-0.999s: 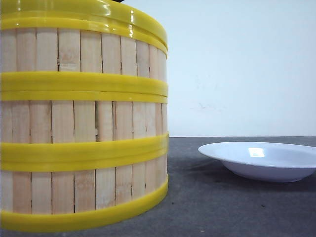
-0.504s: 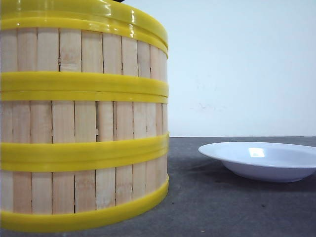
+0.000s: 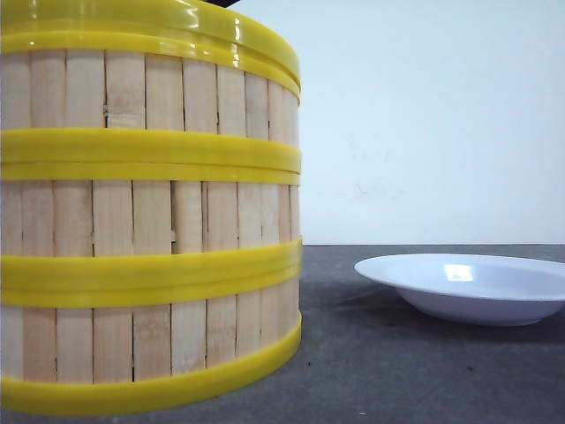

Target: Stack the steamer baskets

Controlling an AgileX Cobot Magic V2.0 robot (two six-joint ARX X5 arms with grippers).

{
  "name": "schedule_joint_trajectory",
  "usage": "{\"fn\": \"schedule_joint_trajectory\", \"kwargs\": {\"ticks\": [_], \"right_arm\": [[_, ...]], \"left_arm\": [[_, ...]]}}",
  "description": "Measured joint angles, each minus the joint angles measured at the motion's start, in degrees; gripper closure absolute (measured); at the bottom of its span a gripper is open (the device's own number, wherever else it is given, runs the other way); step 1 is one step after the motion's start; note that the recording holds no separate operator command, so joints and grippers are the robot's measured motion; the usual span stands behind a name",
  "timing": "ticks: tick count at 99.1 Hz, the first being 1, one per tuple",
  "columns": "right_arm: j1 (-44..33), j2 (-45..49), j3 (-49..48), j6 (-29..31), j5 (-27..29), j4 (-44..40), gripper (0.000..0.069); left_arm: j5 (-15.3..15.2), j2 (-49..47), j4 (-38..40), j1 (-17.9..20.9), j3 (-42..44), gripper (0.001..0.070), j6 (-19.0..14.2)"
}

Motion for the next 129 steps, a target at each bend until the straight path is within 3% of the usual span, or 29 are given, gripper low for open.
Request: {"fn": "schedule_joint_trajectory", "kwargs": {"ticks": [13, 24, 42, 53, 76, 105, 129], "right_arm": [[0.55, -0.02, 0.09, 0.04, -0.52, 0.02, 0.0234], [0.98, -0.09, 0.09, 0.35, 1.90, 0.83, 0.0185], [0.76, -3.30, -0.09, 0.59, 9.60, 2.01, 0.0175], [-1.38, -8.63, -0.09, 0.57, 10.80, 0.70, 0.0175], [-11.63, -16.85, -1.86, 0.57, 11.15, -3.61, 0.0175], [-27.17, -34.69, -21.77, 0.61, 11.21, -0.17, 0.0175], [-41.51, -51.43, -41.79, 1.16, 10.43, 1.88, 0.0175]], "left_arm": [[0.00, 0.00, 0.00, 0.00, 0.00, 0.0436, 0.00], [0.02, 0.00, 0.00, 0.00, 0.00, 0.0436, 0.00], [0.00, 0.00, -0.02, 0.00, 0.00, 0.0436, 0.00], [0.37, 0.00, 0.00, 0.00, 0.00, 0.0436, 0.02], [6.21, -0.04, -0.98, 0.00, 0.00, 0.0436, 0.09], [7.58, -4.87, -1.64, -0.11, -1.20, 0.0436, 0.15], [10.43, -12.85, 0.79, -0.26, -11.50, 0.0436, -1.33]]}}
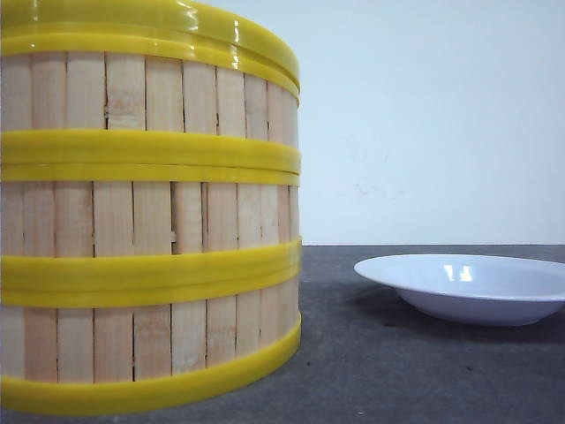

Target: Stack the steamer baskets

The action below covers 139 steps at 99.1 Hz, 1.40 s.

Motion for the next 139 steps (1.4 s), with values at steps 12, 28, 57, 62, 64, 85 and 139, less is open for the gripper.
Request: {"fn": "schedule_joint_trajectory", "kwargs": {"ticks": [12, 28, 57, 62, 64, 85, 139], "right_arm": [[-5.75, -6.58, -9.25, 1.18, -3.26, 1.92, 0.0175], [-9.60, -10.56, -17.22, 2.05, -6.75, 2.64, 0.0175], [-9.57, -9.94, -17.55, 2.47, -6.75, 2.51, 0.0175], [-9.57, -9.94, -17.55, 2.60, -6.75, 2.49, 0.0188], [-9.57, -9.94, -17.55, 2.75, -6.75, 2.49, 0.0210], [-9.57, -9.88, -17.55, 2.97, -6.75, 2.58, 0.0636], [-9.57, -9.88, -17.55, 3.65, -6.75, 1.84, 0.0671]], "left_arm": [[1.33, -2.69, 0.35, 0.00, -4.44, 0.0436, -0.83], [1.44, -3.82, 0.70, 0.00, -5.18, 0.0436, -1.11], [1.46, -3.69, 0.76, 0.00, -5.18, 0.0444, -1.14], [1.46, -3.72, 0.76, 0.00, -5.18, 0.0498, -1.14], [1.46, -3.72, 0.76, 0.00, -5.18, 0.0533, -1.14], [1.46, -3.69, 0.74, 0.00, -5.18, 0.0691, -1.27], [1.46, -3.69, 0.74, 0.00, -5.18, 0.0695, -1.27]]}}
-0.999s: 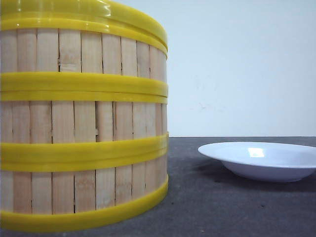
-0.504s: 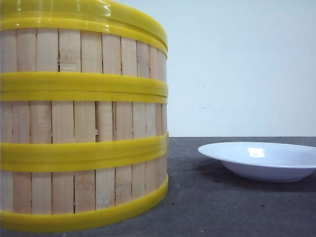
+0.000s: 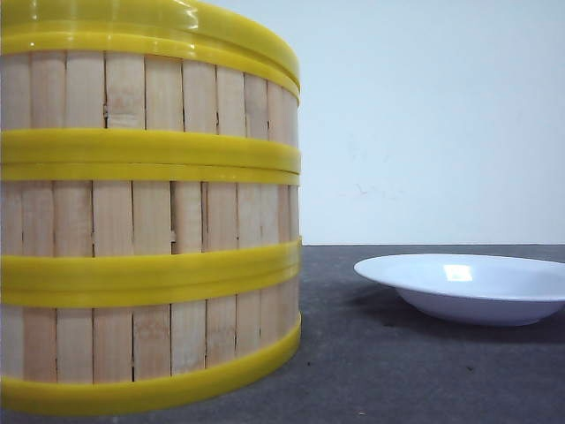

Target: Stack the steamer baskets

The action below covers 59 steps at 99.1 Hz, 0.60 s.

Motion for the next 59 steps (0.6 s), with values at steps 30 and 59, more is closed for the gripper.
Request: {"fn": "schedule_joint_trajectory", "kwargs": {"ticks": [30, 59], "right_arm": [[0.00, 0.00, 0.00, 0.15, 0.00, 0.00, 0.0671], [0.00, 0.00, 0.00, 0.15, 0.00, 0.00, 0.0671]], "left_arm": [[-4.20, -4.57, 5.44, 0.02, -4.96, 0.0695, 0.92], [-4.35, -22.16, 23.98, 0.02, -29.29, 0.0695, 1.51]]}}
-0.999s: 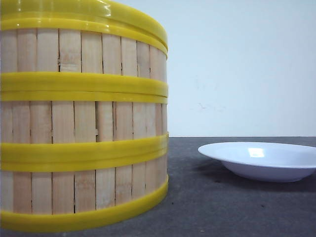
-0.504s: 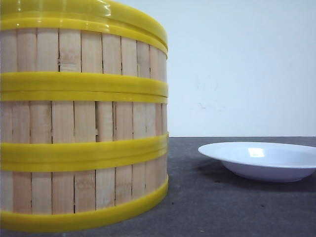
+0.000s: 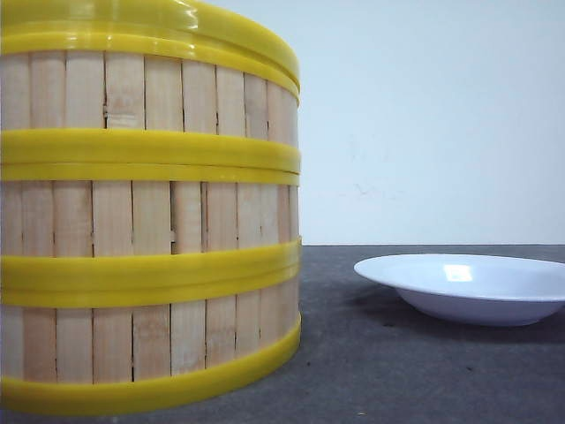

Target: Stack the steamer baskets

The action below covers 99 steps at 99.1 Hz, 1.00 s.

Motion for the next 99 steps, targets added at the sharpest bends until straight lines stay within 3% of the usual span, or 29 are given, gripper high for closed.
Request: {"fn": "schedule_joint_trajectory", "kwargs": {"ticks": [13, 33, 59, 99], "right_arm": [[0.00, 0.00, 0.00, 0.00, 0.00, 0.00, 0.0671], [0.00, 0.04, 0.00, 0.00, 0.00, -0.02, 0.0671], [0.00, 0.00, 0.00, 0.02, 0.00, 1.01, 0.0671], [0.00, 0.00, 0.00, 0.02, 0.00, 6.05, 0.0671]], "left_arm": [[-0.17, -9.66, 5.66, 0.00, -10.73, 0.0695, 0.00], [-0.24, -21.20, 6.16, 0.00, -18.97, 0.0695, 0.02], [-1.64, -21.16, 12.57, 0.04, -22.05, 0.0695, 0.07], [-1.66, -21.14, 12.59, 0.04, -22.01, 0.0695, 0.02]]}}
